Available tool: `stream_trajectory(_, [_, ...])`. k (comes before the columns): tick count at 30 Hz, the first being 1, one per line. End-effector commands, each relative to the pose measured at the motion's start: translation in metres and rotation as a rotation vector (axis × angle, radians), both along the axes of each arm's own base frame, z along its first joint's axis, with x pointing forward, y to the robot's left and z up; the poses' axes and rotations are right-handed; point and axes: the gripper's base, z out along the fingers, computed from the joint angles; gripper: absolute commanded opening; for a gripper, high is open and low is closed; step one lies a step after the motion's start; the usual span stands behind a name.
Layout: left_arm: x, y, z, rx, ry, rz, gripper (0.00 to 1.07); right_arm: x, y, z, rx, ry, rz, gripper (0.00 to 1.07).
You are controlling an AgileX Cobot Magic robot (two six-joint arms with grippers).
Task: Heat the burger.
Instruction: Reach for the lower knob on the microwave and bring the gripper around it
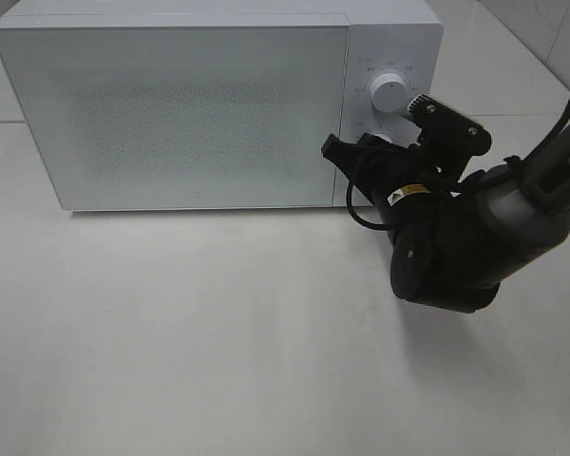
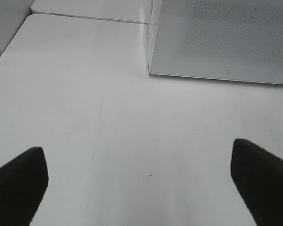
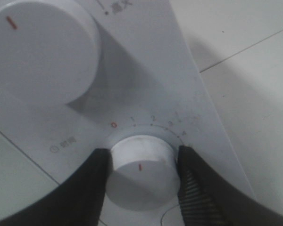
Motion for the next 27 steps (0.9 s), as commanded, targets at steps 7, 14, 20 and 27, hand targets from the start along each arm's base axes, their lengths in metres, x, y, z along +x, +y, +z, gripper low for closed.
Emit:
stream_trajectory(7, [-0.0034,-0.0005,-0.0015,-0.004,-0.022,0.002,0.98,0.0028,0.0027,0.0018,0.334,-0.011,-0.003,0.01])
stream_trajectory(14, [-0.0034,-0.0005,-0.0015,-0.004,-0.022,0.002,0.98,0.0028,0.0051,0.0023,0.502,-0.015,0.010,0.01])
stream_trajectory(20, [-0.0034,-0.0005,-0.0015,-0.004,-0.022,0.002,0.98,0.0028,0.0066,0.0027,0.707,-0.018,0.011,0.01])
stream_trajectory(27, [-0.0034,-0.0005,-0.0015,-0.004,-0.022,0.002,0.98,0.0028,0.0069,0.0028,0.879,-0.018,0.001,0.03])
